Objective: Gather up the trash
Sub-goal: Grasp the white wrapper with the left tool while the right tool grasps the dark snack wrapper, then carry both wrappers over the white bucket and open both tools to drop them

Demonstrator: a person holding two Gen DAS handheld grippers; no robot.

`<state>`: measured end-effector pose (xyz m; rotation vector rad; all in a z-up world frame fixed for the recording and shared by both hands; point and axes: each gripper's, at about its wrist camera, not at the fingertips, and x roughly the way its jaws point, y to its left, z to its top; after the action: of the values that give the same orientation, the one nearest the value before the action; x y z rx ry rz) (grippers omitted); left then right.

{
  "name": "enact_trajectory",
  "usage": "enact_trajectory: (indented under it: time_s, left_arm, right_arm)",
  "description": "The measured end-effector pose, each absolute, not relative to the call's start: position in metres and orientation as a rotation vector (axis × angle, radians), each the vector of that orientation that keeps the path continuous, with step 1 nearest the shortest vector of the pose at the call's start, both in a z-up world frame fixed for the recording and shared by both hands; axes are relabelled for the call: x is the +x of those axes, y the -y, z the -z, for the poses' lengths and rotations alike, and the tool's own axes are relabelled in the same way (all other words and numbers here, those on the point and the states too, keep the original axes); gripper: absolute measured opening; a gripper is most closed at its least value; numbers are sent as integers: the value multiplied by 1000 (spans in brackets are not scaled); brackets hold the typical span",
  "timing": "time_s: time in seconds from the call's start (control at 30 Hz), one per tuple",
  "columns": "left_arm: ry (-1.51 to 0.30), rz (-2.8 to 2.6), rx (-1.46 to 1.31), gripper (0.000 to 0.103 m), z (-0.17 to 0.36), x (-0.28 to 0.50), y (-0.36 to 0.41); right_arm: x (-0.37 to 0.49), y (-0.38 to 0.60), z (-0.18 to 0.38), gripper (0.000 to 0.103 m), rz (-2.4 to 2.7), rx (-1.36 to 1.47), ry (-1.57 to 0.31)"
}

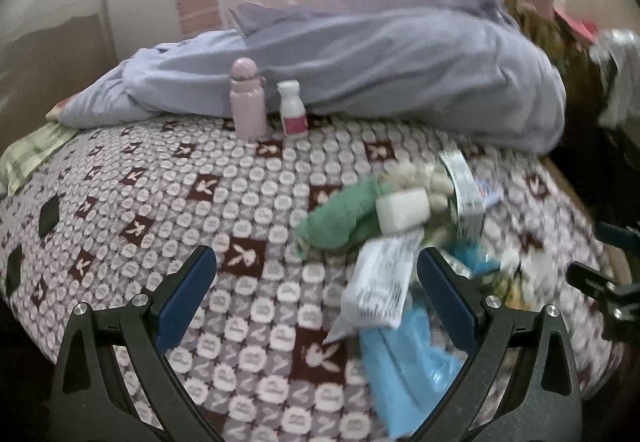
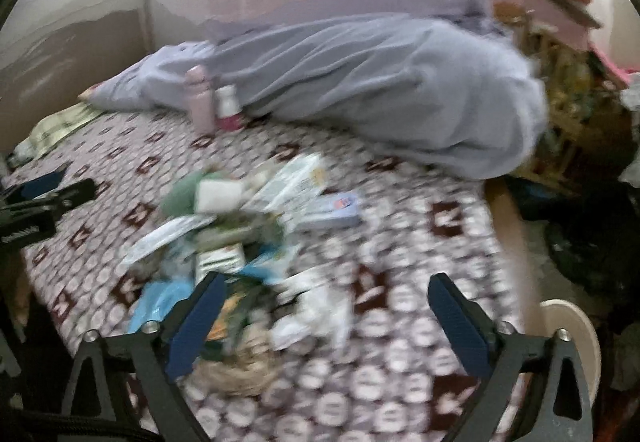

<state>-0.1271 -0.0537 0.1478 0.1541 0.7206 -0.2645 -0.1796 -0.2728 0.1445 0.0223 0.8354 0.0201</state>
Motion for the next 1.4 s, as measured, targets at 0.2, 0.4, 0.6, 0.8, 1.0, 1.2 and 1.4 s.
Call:
enact_trajectory:
  time_s: [0.2, 0.4, 0.6, 0.8, 1.0, 1.2, 1.4]
  left_arm:
    - [-797, 398, 196, 96, -128, -129, 59]
    - [-860, 455, 188, 96, -112, -108, 74]
    - [-998, 519, 197, 43, -78, -77, 97]
    - [-1026, 540, 110, 39, -86, -69, 86]
    - [-1008, 592, 10, 39, -124, -77, 66]
    - [-961, 670, -6, 39, -159, -93, 87]
    - [-941, 788, 29, 39, -177, -114, 152]
  right_arm:
    - [-150, 241, -113, 63, -210, 92, -975]
    - [-122, 233, -69, 40, -261, 129, -1126]
    - [-132, 249, -85, 21, -295, 237, -1019]
    - [-146, 260, -113, 20, -282, 230, -961]
    - [-155, 281, -133, 20, -269, 275, -911]
    - [-172, 311, -146, 20, -208, 281, -873]
    - [-199, 358, -151, 20, -108, 281, -861]
